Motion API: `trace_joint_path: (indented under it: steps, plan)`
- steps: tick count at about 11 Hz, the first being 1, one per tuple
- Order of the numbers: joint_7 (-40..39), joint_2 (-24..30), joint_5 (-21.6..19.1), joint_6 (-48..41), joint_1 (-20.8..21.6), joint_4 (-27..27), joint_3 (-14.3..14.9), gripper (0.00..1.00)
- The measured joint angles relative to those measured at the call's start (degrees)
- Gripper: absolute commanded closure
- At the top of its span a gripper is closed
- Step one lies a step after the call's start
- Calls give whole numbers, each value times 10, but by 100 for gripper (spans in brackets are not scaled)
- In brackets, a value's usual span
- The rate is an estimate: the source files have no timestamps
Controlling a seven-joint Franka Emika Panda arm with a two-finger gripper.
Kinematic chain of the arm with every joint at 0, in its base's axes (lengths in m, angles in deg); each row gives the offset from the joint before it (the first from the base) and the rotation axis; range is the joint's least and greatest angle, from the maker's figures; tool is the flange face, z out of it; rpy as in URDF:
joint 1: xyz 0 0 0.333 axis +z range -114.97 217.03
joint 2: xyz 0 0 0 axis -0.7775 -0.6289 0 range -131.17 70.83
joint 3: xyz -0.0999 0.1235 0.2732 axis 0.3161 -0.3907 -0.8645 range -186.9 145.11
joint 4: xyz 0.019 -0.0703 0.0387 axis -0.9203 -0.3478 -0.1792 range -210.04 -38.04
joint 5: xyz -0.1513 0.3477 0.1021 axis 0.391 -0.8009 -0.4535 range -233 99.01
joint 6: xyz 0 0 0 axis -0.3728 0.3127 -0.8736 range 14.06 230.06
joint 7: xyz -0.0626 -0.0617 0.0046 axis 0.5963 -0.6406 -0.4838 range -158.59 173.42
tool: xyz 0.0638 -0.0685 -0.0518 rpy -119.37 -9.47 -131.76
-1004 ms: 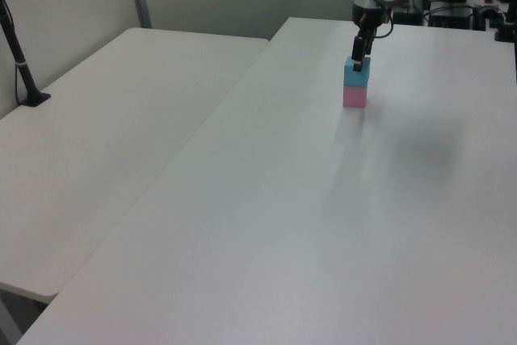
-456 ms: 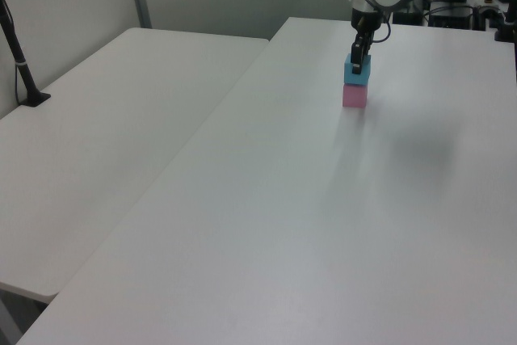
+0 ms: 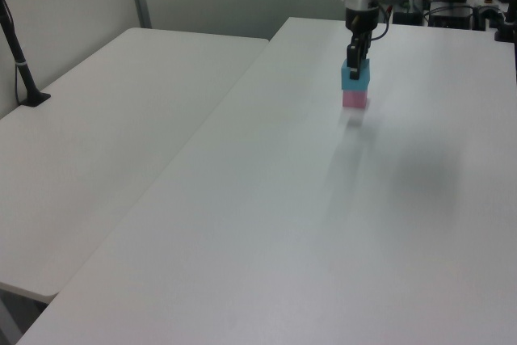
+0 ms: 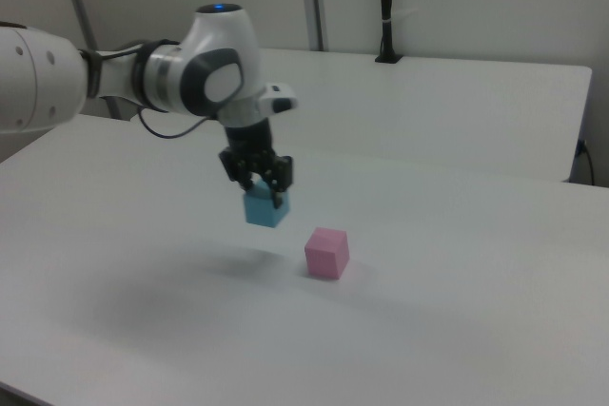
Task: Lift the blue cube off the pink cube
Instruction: 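Lift the light-blue cube off the pink cube and carry it sideways, then lower the light-blue cube onto the table beside the pink cube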
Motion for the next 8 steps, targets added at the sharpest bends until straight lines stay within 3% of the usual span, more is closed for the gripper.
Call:
trace_joint_path:
  steps: [3, 5, 8]
  plan:
    - [98, -10, 0, 0, 24, -4, -38, 53]
    - [120, -27, 0, 10, 43, -5, -39, 53]
    - [151, -65, 0, 70, 53, -5, -39, 44]
